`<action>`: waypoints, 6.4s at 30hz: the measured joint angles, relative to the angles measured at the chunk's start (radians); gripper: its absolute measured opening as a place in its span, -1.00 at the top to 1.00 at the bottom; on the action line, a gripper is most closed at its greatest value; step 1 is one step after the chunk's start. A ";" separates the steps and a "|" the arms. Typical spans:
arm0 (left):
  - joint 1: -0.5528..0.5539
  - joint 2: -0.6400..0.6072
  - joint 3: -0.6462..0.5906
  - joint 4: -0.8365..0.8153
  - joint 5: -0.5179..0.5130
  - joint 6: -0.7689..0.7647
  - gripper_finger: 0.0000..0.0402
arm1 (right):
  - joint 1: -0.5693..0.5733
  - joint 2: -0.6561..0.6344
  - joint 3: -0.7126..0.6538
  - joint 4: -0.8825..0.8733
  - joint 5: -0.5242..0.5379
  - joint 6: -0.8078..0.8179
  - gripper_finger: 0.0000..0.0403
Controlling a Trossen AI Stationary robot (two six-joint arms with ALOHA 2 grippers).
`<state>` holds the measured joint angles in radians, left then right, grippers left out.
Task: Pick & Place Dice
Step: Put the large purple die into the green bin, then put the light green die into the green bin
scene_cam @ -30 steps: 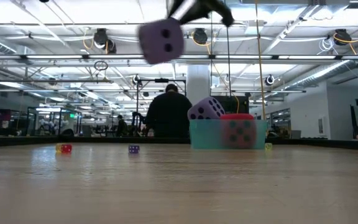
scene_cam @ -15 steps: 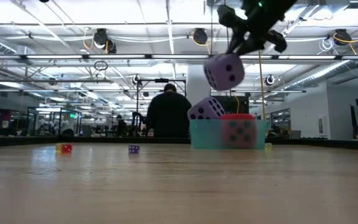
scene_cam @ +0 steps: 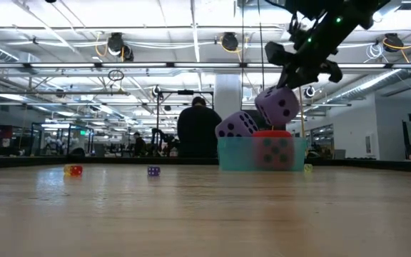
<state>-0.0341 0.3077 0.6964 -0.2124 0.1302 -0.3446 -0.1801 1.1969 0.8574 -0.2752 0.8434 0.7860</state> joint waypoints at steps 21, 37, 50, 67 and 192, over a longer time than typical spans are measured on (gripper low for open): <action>0.000 0.000 0.000 0.000 0.000 0.000 0.77 | -0.074 0.113 -0.027 0.198 -0.118 -0.108 0.63; 0.000 0.000 0.000 0.000 0.000 0.000 0.77 | -0.047 0.111 -0.027 0.204 -0.171 -0.091 0.63; 0.000 0.000 0.000 0.000 0.000 0.000 0.77 | -0.039 0.078 -0.027 0.206 -0.195 -0.065 0.49; 0.000 0.000 0.000 0.000 0.000 0.000 0.77 | -0.026 0.071 -0.027 0.211 -0.195 -0.065 0.07; 0.000 0.000 0.000 0.000 0.000 0.000 0.77 | -0.188 -0.026 -0.433 0.217 -0.744 -0.540 0.09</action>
<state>-0.0341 0.3073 0.6964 -0.2123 0.1303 -0.3447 -0.3683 1.1713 0.4240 -0.0581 0.0990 0.2459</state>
